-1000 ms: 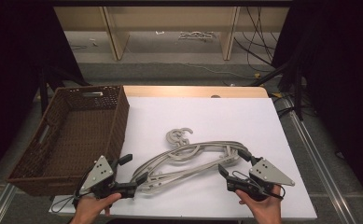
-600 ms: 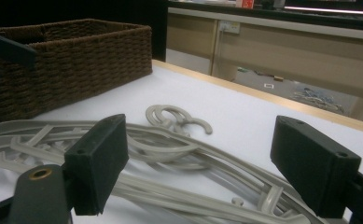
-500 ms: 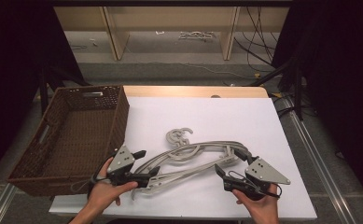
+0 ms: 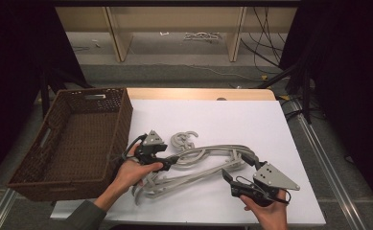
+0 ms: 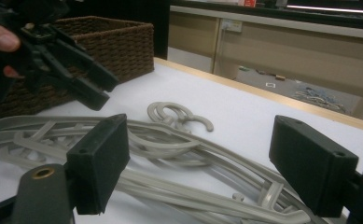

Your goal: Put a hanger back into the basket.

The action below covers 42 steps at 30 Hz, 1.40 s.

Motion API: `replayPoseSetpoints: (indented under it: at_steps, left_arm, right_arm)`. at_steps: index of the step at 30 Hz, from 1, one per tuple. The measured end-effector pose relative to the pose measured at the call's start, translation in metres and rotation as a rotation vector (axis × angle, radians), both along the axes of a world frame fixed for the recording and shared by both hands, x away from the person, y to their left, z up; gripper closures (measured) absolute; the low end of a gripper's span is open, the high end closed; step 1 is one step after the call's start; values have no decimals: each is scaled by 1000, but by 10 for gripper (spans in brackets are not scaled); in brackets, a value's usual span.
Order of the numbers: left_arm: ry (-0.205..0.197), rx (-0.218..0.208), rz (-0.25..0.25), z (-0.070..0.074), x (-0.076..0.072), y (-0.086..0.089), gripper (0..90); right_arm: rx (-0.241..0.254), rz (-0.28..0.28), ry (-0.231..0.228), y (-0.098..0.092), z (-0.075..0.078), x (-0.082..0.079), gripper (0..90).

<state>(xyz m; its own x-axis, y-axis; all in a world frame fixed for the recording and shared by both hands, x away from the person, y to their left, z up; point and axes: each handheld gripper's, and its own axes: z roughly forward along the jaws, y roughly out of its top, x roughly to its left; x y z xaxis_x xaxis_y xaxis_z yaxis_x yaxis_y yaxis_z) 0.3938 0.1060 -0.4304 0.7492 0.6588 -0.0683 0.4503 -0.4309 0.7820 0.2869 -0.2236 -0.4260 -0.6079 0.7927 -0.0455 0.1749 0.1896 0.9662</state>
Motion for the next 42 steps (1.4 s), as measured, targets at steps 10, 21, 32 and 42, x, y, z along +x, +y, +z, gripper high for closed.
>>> replayPoseSetpoints:
  at_steps: [10, 21, 32, 42]
  left_arm:
    - [66, 60, -10, -3, 22, -20, 439]
    - [157, 152, -44, -14, 40, -29, 551]
    - [227, 184, -48, -26, 51, -33, 609]
    - [256, 185, -93, -31, 53, -36, 747]
  right_arm:
    - [6, 2, 5, 1, -1, 1, 212]
    - [-10, 20, -5, 2, -3, 3, 216]
    - [-36, 49, 5, 5, -3, 3, 231]
    - [-47, 59, 0, 7, -4, 4, 236]
